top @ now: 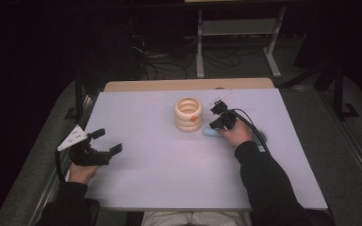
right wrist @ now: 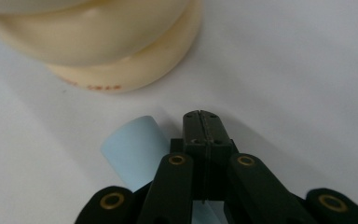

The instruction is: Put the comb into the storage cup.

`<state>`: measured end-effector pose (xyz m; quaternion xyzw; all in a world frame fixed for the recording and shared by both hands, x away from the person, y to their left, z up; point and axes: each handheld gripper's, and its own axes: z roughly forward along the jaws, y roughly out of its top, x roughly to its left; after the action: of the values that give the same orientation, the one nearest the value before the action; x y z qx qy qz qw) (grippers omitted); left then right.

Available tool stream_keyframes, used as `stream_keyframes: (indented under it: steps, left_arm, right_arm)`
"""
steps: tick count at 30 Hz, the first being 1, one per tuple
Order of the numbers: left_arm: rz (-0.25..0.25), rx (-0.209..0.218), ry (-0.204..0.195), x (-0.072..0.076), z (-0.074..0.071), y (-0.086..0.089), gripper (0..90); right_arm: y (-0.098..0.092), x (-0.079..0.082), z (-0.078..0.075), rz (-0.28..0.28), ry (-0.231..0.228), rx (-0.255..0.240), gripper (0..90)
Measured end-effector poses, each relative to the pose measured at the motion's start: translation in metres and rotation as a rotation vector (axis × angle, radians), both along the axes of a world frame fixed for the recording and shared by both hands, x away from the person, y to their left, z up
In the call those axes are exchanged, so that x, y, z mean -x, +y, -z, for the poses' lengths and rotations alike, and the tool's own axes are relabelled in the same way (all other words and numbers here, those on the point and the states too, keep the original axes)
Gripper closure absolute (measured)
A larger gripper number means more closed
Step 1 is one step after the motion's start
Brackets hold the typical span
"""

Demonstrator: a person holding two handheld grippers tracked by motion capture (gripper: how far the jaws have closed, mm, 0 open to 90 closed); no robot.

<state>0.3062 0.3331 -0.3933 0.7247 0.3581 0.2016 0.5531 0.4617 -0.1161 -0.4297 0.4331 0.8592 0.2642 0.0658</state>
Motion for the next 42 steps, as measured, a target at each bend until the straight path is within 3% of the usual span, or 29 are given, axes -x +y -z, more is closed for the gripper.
stream_keyframes:
  steps: [13, 18, 22, 29, 42]
  left_arm:
    - [-0.006, -0.007, -0.006, 0.001, -0.001, 0.0, 0.0]
    - [-0.008, -0.007, -0.005, 0.001, -0.001, 0.0, 0.0]
    - [-0.004, -0.004, -0.002, 0.001, -0.001, 0.0, 0.0]
    - [-0.005, -0.005, -0.001, 0.0, 0.0, 0.0, 0.0]
    - [-0.003, -0.009, 0.007, 0.0, 0.0, -0.001, 0.0]
  right_arm:
    - [0.009, 0.03, 0.001, -0.096, 0.007, -0.012, 89.0]
    - [0.012, 0.044, -0.003, -0.146, -0.002, 0.023, 89.0]
    - [0.008, 0.052, -0.006, -0.152, 0.018, -0.019, 89.0]
    - [-0.004, 0.063, -0.004, -0.152, 0.04, -0.047, 89.0]
    - [-0.011, 0.083, -0.007, -0.194, 0.06, -0.029, 89.0]
